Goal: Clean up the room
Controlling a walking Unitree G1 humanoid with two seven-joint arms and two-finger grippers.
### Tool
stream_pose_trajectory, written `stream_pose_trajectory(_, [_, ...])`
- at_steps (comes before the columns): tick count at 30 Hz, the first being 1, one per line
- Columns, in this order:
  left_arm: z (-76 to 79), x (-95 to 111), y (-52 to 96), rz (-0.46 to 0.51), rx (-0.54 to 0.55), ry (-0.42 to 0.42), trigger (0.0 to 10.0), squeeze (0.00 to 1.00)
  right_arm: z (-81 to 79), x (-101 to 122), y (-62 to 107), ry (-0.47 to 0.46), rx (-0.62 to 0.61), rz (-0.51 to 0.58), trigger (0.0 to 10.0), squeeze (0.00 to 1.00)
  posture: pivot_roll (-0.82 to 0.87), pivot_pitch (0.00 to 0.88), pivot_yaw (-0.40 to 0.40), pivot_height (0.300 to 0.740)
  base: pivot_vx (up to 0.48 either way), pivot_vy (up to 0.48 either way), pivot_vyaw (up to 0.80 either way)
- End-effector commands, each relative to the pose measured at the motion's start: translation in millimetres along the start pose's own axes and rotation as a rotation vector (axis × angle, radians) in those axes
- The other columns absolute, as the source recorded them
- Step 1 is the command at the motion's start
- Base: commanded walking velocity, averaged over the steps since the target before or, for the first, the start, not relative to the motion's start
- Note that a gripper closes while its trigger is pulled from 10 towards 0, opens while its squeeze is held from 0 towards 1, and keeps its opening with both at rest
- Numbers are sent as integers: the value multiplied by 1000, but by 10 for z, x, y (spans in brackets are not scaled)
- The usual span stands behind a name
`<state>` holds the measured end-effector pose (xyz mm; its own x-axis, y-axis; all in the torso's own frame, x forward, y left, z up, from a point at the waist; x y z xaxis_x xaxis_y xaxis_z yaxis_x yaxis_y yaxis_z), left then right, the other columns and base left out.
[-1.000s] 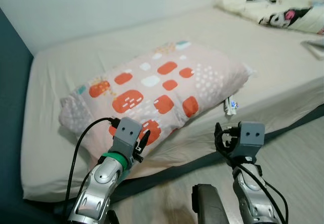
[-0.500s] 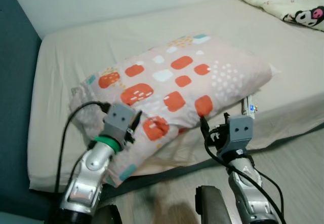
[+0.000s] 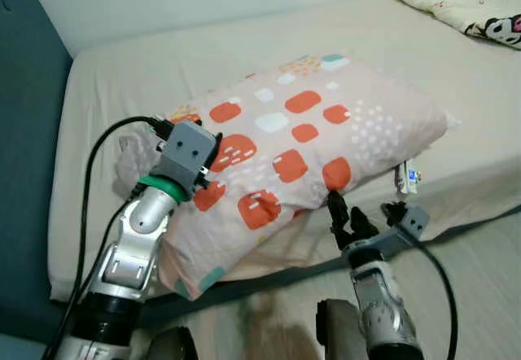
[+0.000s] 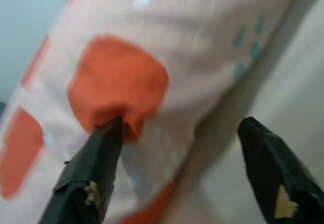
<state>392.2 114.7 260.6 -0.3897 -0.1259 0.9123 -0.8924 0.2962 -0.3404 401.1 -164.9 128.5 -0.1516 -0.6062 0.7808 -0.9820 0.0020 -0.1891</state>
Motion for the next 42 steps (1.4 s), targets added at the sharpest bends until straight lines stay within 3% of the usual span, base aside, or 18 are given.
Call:
stream_pose_trajectory(1, [-13,-48,39,-22,-1,6,10000,125,100,-77,60,-45,-23,-15,10000,1000,-56,178,152,530,0,0,0])
stream_pose_trajectory(2, [-8,-35,49,-25,1,32,10000,1000,98,-33,17,-47,-2,-6,10000,1000,-39,189,151,530,0,0,0])
stream_pose_trajectory(7, [-20,-36,104,-46,23,78,10000,1000,5,171,-199,-81,107,14,10000,1000,5,234,151,530,0,0,0])
stream_pose_trajectory(10, [-12,-41,111,-49,24,76,10000,1000,-3,184,-232,-101,114,12,10000,1000,8,236,152,530,0,0,0])
stream_pose_trajectory(13, [25,-40,152,-59,20,71,10000,1000,-127,218,-340,-130,183,-2,10000,1000,35,256,159,530,0,0,0])
stream_pose_trajectory(14, [32,-40,166,-62,18,71,10000,0,-161,238,-375,-160,198,-4,10000,1000,43,264,159,530,0,0,0])
stream_pose_trajectory(15, [35,-36,175,-65,17,73,10000,0,-178,253,-398,-185,206,-3,10000,1000,46,266,158,530,0,0,0])
stream_pose_trajectory(16, [41,-30,188,-68,14,75,10000,0,-195,268,-422,-219,215,-5,10000,0,60,278,155,530,0,0,0])
stream_pose_trajectory(19, [55,-14,212,-76,9,80,10000,0,-201,260,-465,-266,202,-19,10000,0,69,285,152,530,0,0,0])
stream_pose_trajectory(24, [50,-29,295,-100,16,82,10000,0,-92,16,-478,-356,23,-97,10000,0,94,317,153,530,0,0,0])
stream_pose_trajectory(30, [80,-61,351,-121,10,82,10000,0,-128,-218,-466,-368,-73,-190,10000,0,101,325,155,530,0,0,0])
stream_pose_trajectory(33, [118,-74,366,-131,5,85,10000,0,-385,-237,-561,-373,-33,-211,10000,0,108,342,160,530,0,0,0])
stream_pose_trajectory(36, [148,-55,365,-134,3,90,10000,0,-635,9,-730,-387,55,-157,10000,0,114,346,158,530,0,0,0])
stream_pose_trajectory(41, [142,-54,395,-145,10,96,10000,0,-810,275,-862,-341,134,-120,10000,0,106,348,152,530,0,0,0])
stream_pose_trajectory(42, [140,-71,408,-150,13,96,10000,0,-808,313,-881,-314,130,-122,0,0,95,347,149,530,0,0,0])
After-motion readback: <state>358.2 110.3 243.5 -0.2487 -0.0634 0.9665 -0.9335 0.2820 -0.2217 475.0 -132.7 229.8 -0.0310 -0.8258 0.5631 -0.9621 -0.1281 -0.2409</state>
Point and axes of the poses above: a point about 5 cm out from each wrist's last joint towards the gripper, its own y axis pointing back from the gripper into the wrist, its own x axis along the axis of the wrist's last joint, z = x × y, the point moved 6 cm from there along -y, pointing out of the wrist towards the gripper, and after that the axes turned 12 degrees about y, right-handed, at the moved point
